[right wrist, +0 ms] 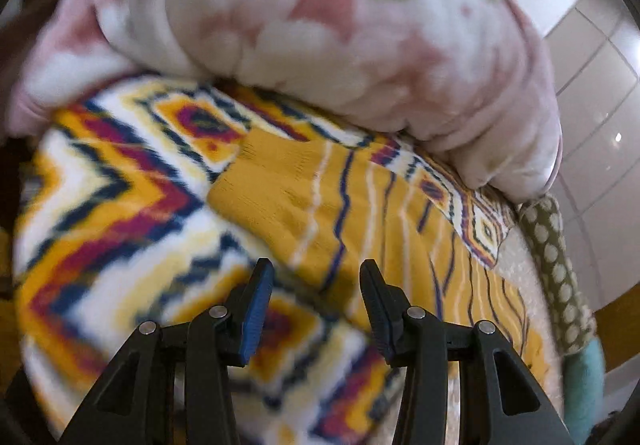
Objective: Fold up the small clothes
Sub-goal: 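Lift the sleeve with the right tool and carry it across the sweater body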
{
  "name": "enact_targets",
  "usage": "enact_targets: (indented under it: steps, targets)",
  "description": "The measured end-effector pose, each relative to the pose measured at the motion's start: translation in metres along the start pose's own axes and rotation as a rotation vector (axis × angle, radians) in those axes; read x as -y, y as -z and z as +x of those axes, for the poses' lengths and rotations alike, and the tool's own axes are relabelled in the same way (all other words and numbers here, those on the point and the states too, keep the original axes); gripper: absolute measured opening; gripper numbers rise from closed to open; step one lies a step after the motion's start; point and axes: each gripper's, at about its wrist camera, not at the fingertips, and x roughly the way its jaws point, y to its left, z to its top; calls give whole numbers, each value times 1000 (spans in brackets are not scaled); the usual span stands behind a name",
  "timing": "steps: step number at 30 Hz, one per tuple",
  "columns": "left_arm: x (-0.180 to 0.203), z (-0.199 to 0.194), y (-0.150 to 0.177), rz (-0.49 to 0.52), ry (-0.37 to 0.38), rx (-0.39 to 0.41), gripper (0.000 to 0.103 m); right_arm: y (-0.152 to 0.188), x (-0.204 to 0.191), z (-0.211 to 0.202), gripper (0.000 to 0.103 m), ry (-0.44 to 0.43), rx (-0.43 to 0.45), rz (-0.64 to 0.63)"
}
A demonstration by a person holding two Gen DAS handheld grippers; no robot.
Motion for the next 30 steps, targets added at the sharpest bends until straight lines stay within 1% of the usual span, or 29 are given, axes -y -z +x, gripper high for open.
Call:
enact_targets:
  steps: [2,3,4,5,7,9,12,14,16,18,19,21,24,25,26,27,30]
  targets:
    - [-3,1,1,-8,1,-3,91,-11,-6,8,47,38,5,-8]
    - [-4,2,2,-11,1,-7,91,-17,-6,11,37,39,-2,-2]
    - [-5,3,3,-11,0,-10,91,-22,-7,14,15,22,-16,11]
    - [-5,3,3,-11,-1,-12,91,-25,-7,15,9,18,-27,18]
    - [-5,2,3,-8,1,-10,91,-26,0,10,8,9,-16,68]
    - [-3,-1,3,-2,3,-1,91,-24,19,-4,8,-28,12,178]
    - [1,-2,1,5,7,2,91,-14,61,-25,8,-58,55,323]
    - [5,-4,0,12,12,8,91,1,101,-44,8,-66,84,441]
    - [12,-4,0,27,16,7,91,27,145,-63,8,-63,99,566]
    - [19,-3,-1,40,20,6,91,56,181,-73,8,-50,92,659]
    - [23,-2,0,48,24,3,91,82,210,-77,8,-29,78,721]
    - [31,0,0,65,32,0,91,123,248,-79,8,5,49,808]
    - [46,3,2,102,40,-8,91,200,298,-86,8,78,-21,948]
    - [52,4,3,116,42,-10,91,233,318,-86,8,111,-51,1003]
    - [57,5,3,127,45,-12,91,255,330,-87,8,134,-73,1039]
    - [64,7,4,143,50,-17,91,285,342,-88,8,168,-105,1084]
    - [78,12,5,170,61,-34,91,355,368,-90,8,244,-177,1179]
